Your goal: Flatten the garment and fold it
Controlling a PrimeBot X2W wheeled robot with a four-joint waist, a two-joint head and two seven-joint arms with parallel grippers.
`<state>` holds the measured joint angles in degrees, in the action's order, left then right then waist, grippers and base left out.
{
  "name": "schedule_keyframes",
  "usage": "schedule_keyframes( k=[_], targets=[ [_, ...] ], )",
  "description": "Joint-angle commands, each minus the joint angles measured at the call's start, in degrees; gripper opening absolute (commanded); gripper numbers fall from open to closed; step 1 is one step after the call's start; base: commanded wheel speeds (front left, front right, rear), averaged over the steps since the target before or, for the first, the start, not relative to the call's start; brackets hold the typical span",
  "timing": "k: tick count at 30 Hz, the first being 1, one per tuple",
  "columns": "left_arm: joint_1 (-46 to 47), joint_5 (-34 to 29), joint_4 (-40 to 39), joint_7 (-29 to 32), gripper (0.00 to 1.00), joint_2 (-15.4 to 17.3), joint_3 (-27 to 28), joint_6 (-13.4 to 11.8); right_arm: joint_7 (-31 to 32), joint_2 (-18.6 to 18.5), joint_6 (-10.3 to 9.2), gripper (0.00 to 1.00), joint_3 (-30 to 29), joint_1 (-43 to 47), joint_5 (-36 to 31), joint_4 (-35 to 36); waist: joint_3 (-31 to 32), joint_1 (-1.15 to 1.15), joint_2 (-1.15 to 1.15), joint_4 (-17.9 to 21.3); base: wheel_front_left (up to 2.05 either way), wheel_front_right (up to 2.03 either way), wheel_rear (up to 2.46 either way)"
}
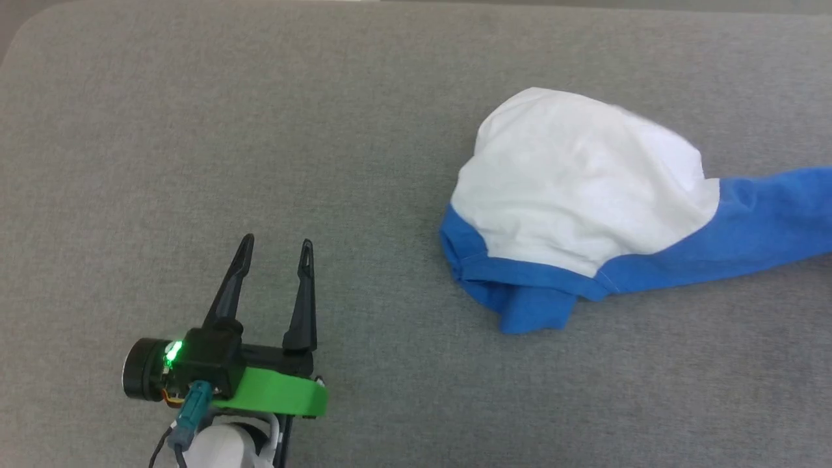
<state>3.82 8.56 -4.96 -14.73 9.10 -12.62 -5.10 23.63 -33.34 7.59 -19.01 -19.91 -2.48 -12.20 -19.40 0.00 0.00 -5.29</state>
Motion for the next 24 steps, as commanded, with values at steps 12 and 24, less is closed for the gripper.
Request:
schedule_keyframes(
  k=[12,24],
  targets=[
    [0.7,-0.6,2.5,-0.3,1.0,-0.5,-0.4,1.0,-4.9,5.3,-0.1,1.0,3.1,-3.3,2.4,-5.6,3.5,0.0,0.0,0.6,0.0,0.0,0.0],
    [-2.1,0.1,1.8,-0.3,1.0,-0.5,0.1,1.2,8.4,10.1,-0.1,1.0,13.8,1.4,16.3,6.8,6.7,0.0,0.0,1.8,0.0,0.0,0.0]
  ],
)
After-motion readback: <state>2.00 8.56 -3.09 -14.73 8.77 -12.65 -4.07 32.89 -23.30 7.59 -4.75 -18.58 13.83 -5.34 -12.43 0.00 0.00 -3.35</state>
